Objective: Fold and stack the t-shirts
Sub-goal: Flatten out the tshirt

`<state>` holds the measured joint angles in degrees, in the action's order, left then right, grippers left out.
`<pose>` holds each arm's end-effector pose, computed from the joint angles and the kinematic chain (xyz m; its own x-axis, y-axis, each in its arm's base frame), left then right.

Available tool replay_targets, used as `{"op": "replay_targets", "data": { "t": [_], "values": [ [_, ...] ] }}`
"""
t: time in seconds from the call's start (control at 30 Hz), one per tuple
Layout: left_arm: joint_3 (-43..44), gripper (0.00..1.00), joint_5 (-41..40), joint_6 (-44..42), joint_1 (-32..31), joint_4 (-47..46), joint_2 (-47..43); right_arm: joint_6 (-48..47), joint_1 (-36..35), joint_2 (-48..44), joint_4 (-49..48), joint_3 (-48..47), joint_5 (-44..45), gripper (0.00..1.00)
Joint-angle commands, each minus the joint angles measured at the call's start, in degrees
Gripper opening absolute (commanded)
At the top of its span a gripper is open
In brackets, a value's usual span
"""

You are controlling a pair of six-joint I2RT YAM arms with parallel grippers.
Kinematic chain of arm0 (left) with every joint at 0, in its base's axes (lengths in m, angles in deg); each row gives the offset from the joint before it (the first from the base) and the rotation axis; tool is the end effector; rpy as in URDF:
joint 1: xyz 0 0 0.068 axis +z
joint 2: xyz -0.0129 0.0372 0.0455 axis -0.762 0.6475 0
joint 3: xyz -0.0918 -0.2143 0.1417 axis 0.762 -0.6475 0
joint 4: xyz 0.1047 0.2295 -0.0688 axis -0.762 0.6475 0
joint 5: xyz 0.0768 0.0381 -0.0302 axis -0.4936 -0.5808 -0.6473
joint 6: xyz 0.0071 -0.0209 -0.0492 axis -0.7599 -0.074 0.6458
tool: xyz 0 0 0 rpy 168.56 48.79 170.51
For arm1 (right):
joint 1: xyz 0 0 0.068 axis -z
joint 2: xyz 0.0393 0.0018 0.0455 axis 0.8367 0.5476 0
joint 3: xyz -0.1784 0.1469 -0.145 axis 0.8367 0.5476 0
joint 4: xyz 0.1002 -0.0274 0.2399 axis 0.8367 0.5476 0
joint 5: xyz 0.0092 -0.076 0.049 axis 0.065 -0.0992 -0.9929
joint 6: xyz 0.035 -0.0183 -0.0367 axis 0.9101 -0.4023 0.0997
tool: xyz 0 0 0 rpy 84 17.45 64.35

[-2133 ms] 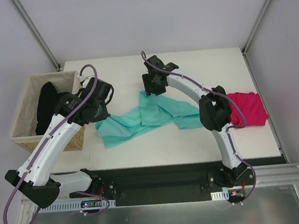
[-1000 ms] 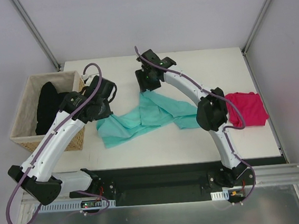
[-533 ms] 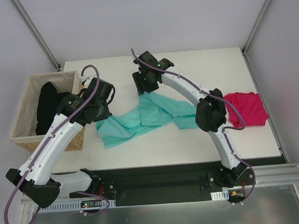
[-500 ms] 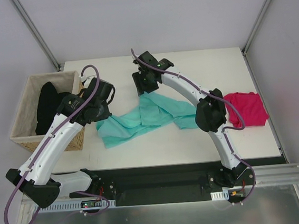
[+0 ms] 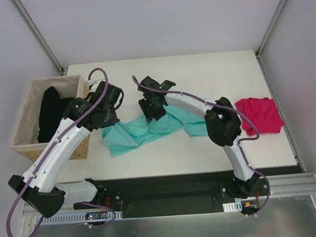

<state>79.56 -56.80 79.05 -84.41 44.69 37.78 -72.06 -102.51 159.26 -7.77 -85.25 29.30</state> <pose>0.1911 -0.1144 0.3879 -0.7065 -0.1777 -0.6850 -0.1478 0.9837 -0.1027 0.3355 0.3470 0.2243 -0.6523 -0.5666 -0.5035 -0.6912 0.7173 0.0883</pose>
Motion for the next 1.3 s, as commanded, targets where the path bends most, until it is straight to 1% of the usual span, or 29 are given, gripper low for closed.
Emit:
{"op": "replay_targets", "data": {
  "t": [0.0,0.17,0.37,0.53,0.73,1.27],
  "values": [
    [1.79,0.0,0.1,-1.13,0.66,-0.85,1.57,2.58,-0.34,-7.8,-2.55,3.66,1.0,0.49],
    [2.66,0.0,1.86,-2.27,0.66,-1.82,3.41,3.9,-0.78,-10.17,-2.63,7.7,2.06,0.48],
    [2.05,0.0,1.95,-2.01,0.66,-2.35,2.89,4.51,-1.48,-11.67,-3.25,10.96,2.15,0.48],
    [0.91,0.0,1.6,-1.13,0.66,-2.44,1.57,4.34,-2.45,-10.97,-3.25,10.26,1.8,0.48],
    [0.12,0.0,1.24,-0.78,0.66,-2.35,0.6,4.43,-4.29,-8.86,-1.85,7.1,1.36,0.47],
    [-1.46,0.0,1.42,0.01,0.66,-2.26,-2.12,5.31,-5.53,-7.37,-1.23,7.89,0.83,0.48]
  ]
}}
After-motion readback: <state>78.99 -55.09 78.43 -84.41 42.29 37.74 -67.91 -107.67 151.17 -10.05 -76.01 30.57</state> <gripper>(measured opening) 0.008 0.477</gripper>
